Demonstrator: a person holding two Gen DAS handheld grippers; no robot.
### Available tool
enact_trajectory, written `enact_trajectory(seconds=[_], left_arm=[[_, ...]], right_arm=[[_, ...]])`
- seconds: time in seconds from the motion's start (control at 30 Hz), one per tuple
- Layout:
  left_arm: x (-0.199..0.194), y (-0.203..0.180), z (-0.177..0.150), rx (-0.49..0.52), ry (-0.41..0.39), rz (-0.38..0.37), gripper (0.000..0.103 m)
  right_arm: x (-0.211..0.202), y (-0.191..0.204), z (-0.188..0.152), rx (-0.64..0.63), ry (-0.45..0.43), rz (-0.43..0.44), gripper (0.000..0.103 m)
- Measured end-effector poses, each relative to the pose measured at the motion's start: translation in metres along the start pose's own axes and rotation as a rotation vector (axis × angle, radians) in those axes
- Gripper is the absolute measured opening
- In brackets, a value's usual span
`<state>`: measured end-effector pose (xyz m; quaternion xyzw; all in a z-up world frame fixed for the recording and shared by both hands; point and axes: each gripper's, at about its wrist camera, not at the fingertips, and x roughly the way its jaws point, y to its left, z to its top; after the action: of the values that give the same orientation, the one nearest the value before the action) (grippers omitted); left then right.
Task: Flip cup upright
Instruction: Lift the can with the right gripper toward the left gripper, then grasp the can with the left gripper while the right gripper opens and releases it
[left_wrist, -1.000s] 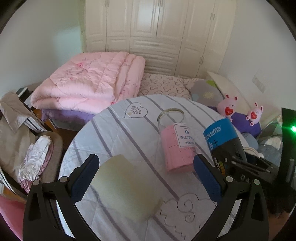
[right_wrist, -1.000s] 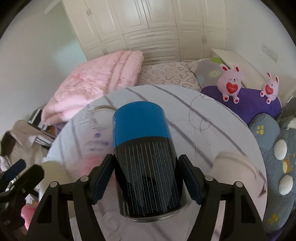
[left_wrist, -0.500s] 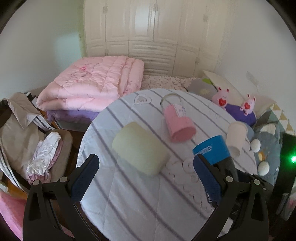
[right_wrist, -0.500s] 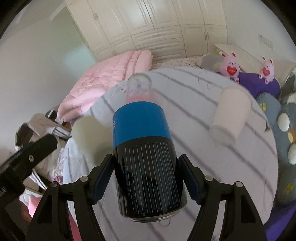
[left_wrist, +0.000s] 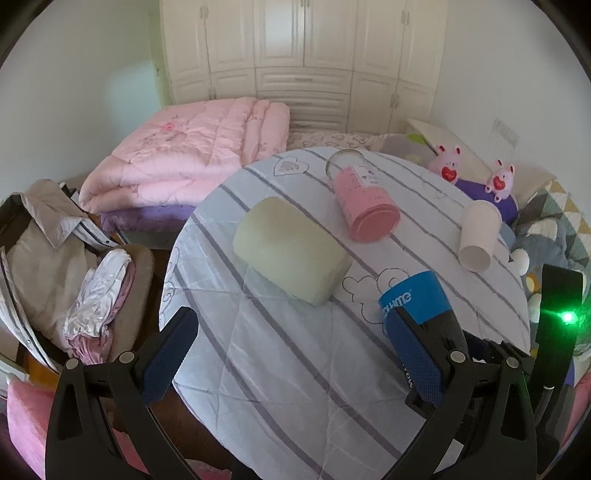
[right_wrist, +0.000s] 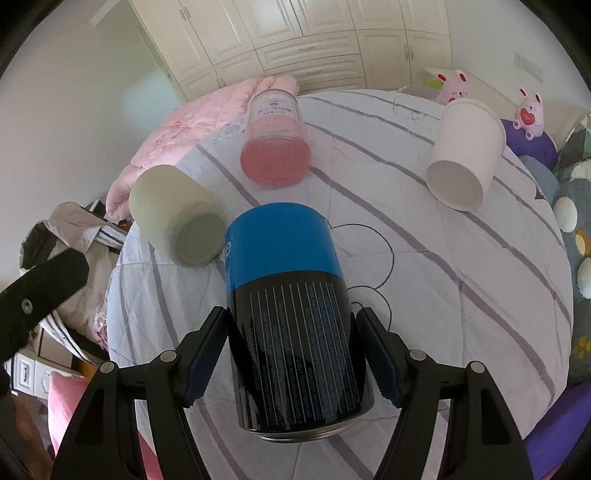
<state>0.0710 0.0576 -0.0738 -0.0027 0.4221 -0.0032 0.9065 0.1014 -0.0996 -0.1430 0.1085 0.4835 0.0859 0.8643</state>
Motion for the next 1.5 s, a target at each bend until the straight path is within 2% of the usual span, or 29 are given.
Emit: enact_trajectory(seconds=[0.17,0.27,0.33,0.47,0.6,0.87,1.13,1.33,1.5], left_arm=[[0.001,-0.001,-0.001,-0.003,0.005,0.01,0.103],[0.0,-0.003,-0.001,-0.001,0.009,0.009,0.103],[-0.001,-0.005,-0.002,0.001,0.009,0.016,0.103],[-0.006,-0.011,0.0,-0.009,0.009,-0.008,0.103],[-0.011,-0.025,0.002,-0.002,-0.002,-0.013,0.103],[-0.017,-0.06,0.002,-0.002,-0.011,-0.044,0.103],[-0.011,-0.092,-0.005,0.01,0.016,-0.045,0.103],[0.002,-0.11,-0.01,0.03,0.047,-0.016,0.103],[0.021,-0.119,-0.011,0.029,0.117,-0.008,0.103]], right_arm=[[-0.004,0.006,-0.006,-0.001,0.006,0.027,0.072],[-0.001,0.003,-0.006,0.01,0.012,0.012,0.073],[0.004,-0.002,-0.005,0.04,0.042,0.011,0.082],[-0.008,-0.007,-0.005,0.048,0.02,0.058,0.083],[-0.032,-0.011,-0.005,0.003,-0.034,0.067,0.083],[-0.076,-0.033,-0.016,-0.097,-0.155,-0.033,0.083],[-0.095,-0.058,-0.012,-0.149,-0.224,-0.142,0.083],[-0.096,-0.079,-0.015,-0.139,-0.213,-0.138,0.083],[-0.09,-0.083,-0.015,-0.154,-0.197,-0.142,0.083]])
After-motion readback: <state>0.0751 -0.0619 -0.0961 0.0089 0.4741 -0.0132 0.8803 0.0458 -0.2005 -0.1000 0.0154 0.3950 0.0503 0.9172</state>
